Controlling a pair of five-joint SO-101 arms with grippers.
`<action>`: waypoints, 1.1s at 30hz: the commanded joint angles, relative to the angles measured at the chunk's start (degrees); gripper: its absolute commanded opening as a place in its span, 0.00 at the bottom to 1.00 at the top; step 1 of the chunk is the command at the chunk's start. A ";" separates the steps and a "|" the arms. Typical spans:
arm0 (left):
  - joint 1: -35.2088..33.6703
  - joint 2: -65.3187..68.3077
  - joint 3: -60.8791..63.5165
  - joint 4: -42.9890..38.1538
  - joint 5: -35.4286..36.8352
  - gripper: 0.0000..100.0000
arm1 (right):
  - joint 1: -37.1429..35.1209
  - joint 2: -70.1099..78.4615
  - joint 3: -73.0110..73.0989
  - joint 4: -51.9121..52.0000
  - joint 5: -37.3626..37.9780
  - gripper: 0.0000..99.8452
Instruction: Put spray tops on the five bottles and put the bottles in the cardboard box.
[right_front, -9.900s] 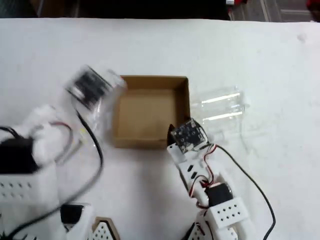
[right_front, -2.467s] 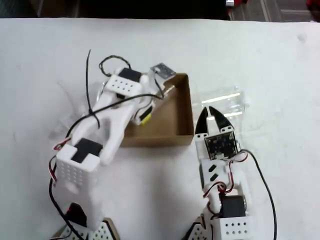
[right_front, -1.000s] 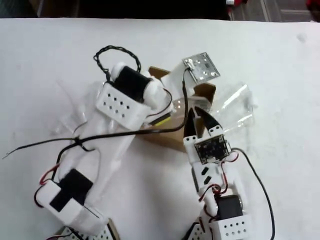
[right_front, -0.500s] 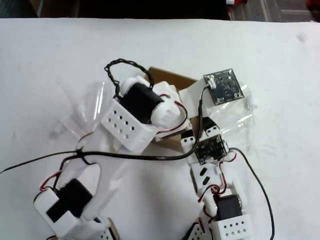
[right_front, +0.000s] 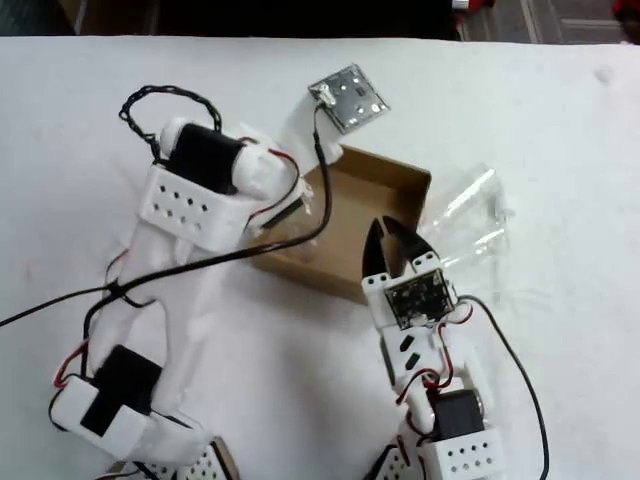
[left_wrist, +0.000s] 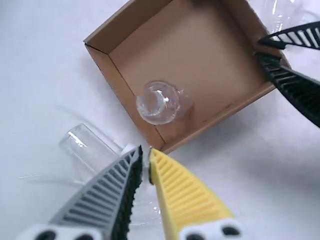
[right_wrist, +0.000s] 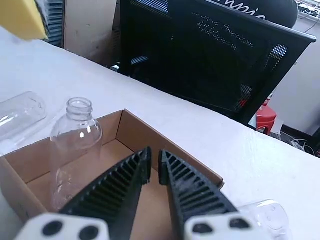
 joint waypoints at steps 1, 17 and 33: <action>-1.27 -1.54 -0.70 -0.79 -0.53 0.02 | -0.48 0.04 0.44 -0.04 0.26 0.02; -21.67 -1.45 8.53 -8.53 18.99 0.02 | 1.36 0.04 0.44 -0.22 0.00 0.02; -25.63 -50.42 64.00 -33.58 20.40 0.03 | -6.02 0.04 -4.57 10.59 0.09 0.02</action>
